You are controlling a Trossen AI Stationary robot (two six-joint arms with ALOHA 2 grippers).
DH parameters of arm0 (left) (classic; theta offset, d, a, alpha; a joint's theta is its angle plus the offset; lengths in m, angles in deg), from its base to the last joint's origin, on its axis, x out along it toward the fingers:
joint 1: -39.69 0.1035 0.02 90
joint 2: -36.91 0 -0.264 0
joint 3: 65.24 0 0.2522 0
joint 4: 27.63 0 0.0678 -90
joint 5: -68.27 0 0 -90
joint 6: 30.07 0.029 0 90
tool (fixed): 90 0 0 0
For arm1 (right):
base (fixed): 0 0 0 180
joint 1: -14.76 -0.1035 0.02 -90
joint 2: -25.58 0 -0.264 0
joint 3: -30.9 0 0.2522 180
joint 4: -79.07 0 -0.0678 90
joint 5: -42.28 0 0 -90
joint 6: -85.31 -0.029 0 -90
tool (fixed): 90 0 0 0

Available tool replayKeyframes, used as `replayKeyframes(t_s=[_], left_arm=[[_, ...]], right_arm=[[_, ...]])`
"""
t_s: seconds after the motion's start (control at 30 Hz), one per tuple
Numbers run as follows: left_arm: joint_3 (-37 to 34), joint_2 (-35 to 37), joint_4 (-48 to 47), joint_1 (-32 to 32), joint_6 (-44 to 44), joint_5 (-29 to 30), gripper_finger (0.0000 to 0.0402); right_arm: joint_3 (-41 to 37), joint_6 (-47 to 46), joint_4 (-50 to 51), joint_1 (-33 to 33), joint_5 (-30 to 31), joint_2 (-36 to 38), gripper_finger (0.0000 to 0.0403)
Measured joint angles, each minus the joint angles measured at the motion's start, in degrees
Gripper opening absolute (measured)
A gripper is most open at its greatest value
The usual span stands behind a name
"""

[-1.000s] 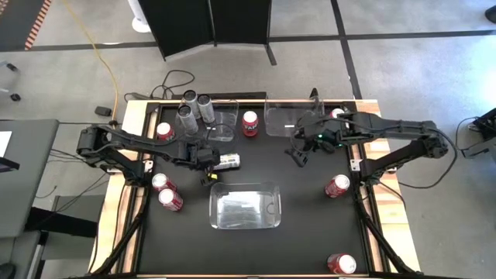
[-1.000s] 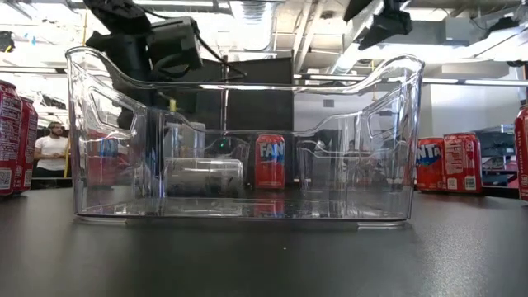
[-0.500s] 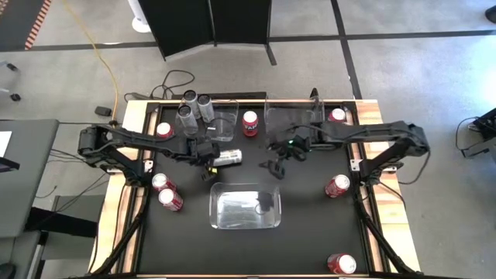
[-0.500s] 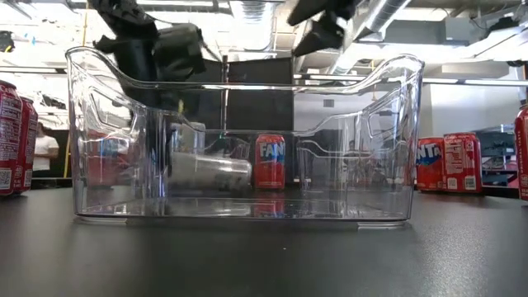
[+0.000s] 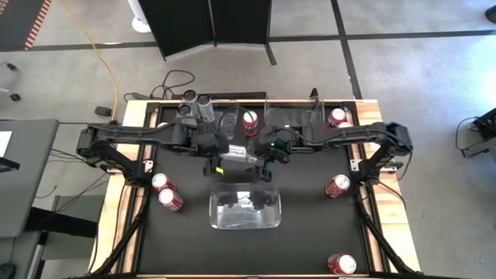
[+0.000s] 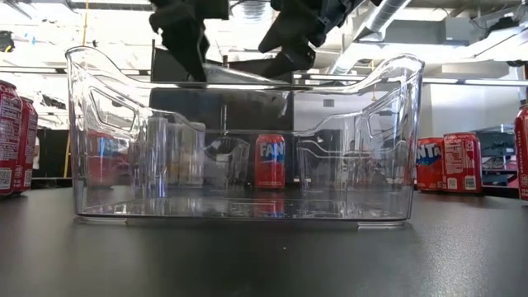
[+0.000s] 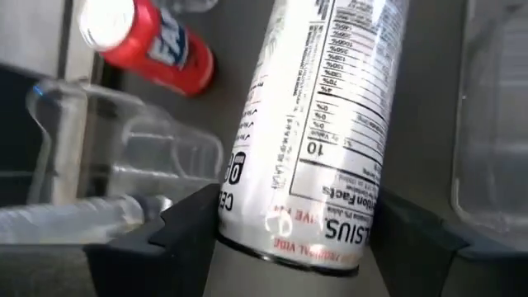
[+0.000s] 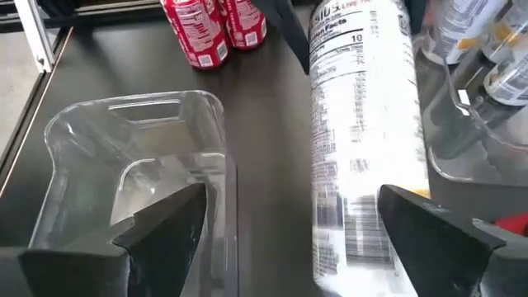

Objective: Sort soda cans
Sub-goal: Put the white-yellow soda can into the top left transparent bin

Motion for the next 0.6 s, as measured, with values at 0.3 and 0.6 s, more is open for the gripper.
replayKeyframes(t_s=[0.3, 0.6], left_arm=[[6.04, -0.05, -1.43, -1.32, 3.97, 0.93, 0.0258], [6.24, -0.27, -0.96, -2.65, 3.22, -0.01, 0.0258]], right_arm=[[-0.02, 0.02, -1.05, 1.27, 1.29, -0.02, 0.0379], [-0.02, 2.05, -4.42, 2.73, 5.88, -0.09, 0.0379]])
